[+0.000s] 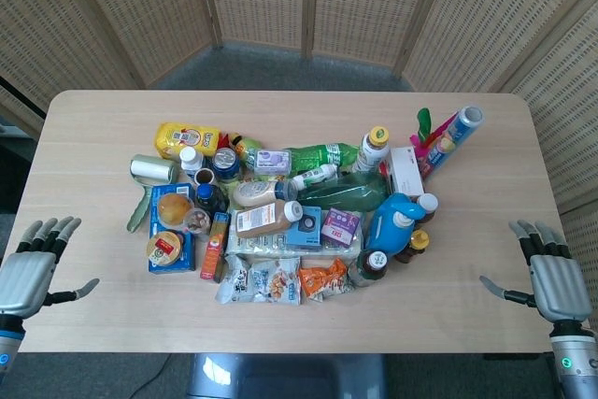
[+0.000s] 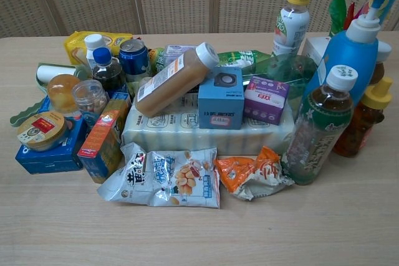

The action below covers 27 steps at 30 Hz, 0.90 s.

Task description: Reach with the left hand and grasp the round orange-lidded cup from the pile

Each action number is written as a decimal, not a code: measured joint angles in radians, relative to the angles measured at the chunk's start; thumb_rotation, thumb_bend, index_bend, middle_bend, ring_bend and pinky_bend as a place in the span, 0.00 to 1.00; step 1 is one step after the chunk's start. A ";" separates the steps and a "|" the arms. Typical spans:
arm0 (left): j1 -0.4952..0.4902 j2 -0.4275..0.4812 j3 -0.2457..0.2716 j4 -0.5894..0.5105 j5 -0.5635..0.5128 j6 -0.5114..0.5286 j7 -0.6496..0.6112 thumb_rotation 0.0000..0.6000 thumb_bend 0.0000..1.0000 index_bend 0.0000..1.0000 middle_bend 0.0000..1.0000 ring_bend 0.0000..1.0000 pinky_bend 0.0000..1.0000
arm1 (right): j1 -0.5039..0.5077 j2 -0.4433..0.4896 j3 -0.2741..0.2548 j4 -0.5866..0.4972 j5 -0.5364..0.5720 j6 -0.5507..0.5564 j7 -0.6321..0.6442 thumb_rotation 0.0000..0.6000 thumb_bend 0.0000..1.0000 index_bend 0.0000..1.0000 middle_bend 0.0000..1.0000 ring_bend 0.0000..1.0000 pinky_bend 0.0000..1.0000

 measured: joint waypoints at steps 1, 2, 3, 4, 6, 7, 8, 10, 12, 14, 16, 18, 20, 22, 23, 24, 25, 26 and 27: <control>-0.005 -0.015 0.003 0.010 -0.007 -0.016 0.008 0.59 0.22 0.01 0.00 0.02 0.00 | -0.002 0.002 0.000 -0.002 0.000 0.002 0.001 0.44 0.00 0.00 0.00 0.00 0.00; -0.010 -0.027 0.004 0.016 -0.012 -0.029 0.014 0.59 0.23 0.01 0.00 0.03 0.00 | -0.003 0.004 -0.001 -0.003 0.001 0.003 0.001 0.44 0.00 0.00 0.00 0.00 0.00; -0.015 -0.038 0.005 0.023 -0.019 -0.041 0.021 0.59 0.22 0.00 0.00 0.04 0.00 | -0.005 0.005 -0.001 -0.005 0.001 0.003 0.001 0.44 0.00 0.00 0.00 0.00 0.00; -0.023 -0.053 0.005 0.030 -0.027 -0.057 0.031 0.59 0.22 0.00 0.00 0.05 0.00 | -0.006 0.007 -0.002 -0.006 0.001 0.005 0.002 0.45 0.00 0.00 0.00 0.00 0.00; -0.035 -0.076 0.003 0.039 -0.038 -0.073 0.046 0.59 0.22 0.00 0.01 0.08 0.00 | -0.010 0.008 -0.003 -0.008 0.002 0.008 0.003 0.45 0.00 0.00 0.00 0.00 0.00; -0.044 -0.089 -0.001 0.043 -0.045 -0.082 0.055 0.59 0.22 0.00 0.02 0.09 0.00 | -0.011 0.009 -0.003 -0.009 0.002 0.010 0.004 0.45 0.00 0.00 0.00 0.00 0.00; -0.051 -0.098 -0.005 0.045 -0.050 -0.088 0.062 0.59 0.22 0.00 0.02 0.10 0.00 | -0.012 0.009 -0.004 -0.010 0.002 0.011 0.005 0.44 0.00 0.00 0.00 0.00 0.00; -0.066 -0.117 -0.016 0.048 -0.063 -0.099 0.080 0.59 0.23 0.00 0.03 0.10 0.00 | -0.014 0.008 -0.004 -0.009 0.002 0.012 0.008 0.44 0.00 0.00 0.00 0.00 0.00; -0.080 -0.133 -0.027 0.052 -0.076 -0.111 0.093 0.59 0.22 0.00 0.03 0.10 0.00 | -0.015 0.009 -0.005 -0.008 0.005 0.011 0.011 0.44 0.00 0.00 0.00 0.00 0.00; -0.097 -0.147 -0.035 0.057 -0.088 -0.131 0.101 0.59 0.22 0.00 0.04 0.11 0.00 | -0.016 0.009 -0.004 -0.005 0.008 0.008 0.014 0.45 0.00 0.00 0.00 0.00 0.00; -0.116 -0.159 -0.041 0.062 -0.098 -0.156 0.110 0.59 0.22 0.00 0.05 0.11 0.00 | -0.017 0.009 -0.005 -0.003 0.008 0.009 0.016 0.44 0.00 0.00 0.00 0.00 0.00; -0.134 -0.169 -0.045 0.066 -0.107 -0.180 0.120 0.59 0.22 0.00 0.06 0.12 0.00 | -0.020 0.010 -0.005 -0.002 0.009 0.012 0.017 0.44 0.00 0.00 0.00 0.00 0.00; -0.153 -0.183 -0.048 0.073 -0.118 -0.205 0.130 0.59 0.22 0.01 0.07 0.13 0.00 | -0.023 0.011 -0.005 -0.002 0.013 0.012 0.019 0.44 0.00 0.00 0.00 0.00 0.00; -0.169 -0.198 -0.050 0.083 -0.130 -0.225 0.136 0.60 0.22 0.02 0.08 0.14 0.00 | -0.025 0.012 -0.005 -0.001 0.016 0.012 0.020 0.44 0.00 0.00 0.00 0.00 0.00; -0.175 -0.206 -0.051 0.088 -0.134 -0.233 0.137 0.60 0.23 0.02 0.08 0.14 0.00 | -0.025 0.013 -0.005 -0.001 0.017 0.012 0.020 0.45 0.00 0.00 0.00 0.00 0.00; -0.181 -0.213 -0.052 0.093 -0.139 -0.240 0.139 0.60 0.23 0.02 0.09 0.14 0.00 | -0.026 0.013 -0.005 -0.001 0.018 0.012 0.021 0.45 0.00 0.00 0.00 0.00 0.00; -0.188 -0.221 -0.052 0.100 -0.145 -0.250 0.141 0.60 0.23 0.03 0.09 0.14 0.00 | -0.026 0.013 -0.005 -0.001 0.018 0.012 0.021 0.45 0.00 0.00 0.00 0.00 0.00; -0.193 -0.228 -0.052 0.105 -0.148 -0.257 0.142 0.60 0.23 0.03 0.09 0.14 0.00 | -0.026 0.014 -0.004 -0.001 0.018 0.012 0.022 0.44 0.00 0.00 0.00 0.00 0.00; -0.197 -0.234 -0.051 0.110 -0.152 -0.263 0.144 0.59 0.23 0.03 0.10 0.15 0.00 | -0.027 0.014 -0.004 -0.001 0.018 0.012 0.021 0.45 0.00 0.00 0.00 0.00 0.00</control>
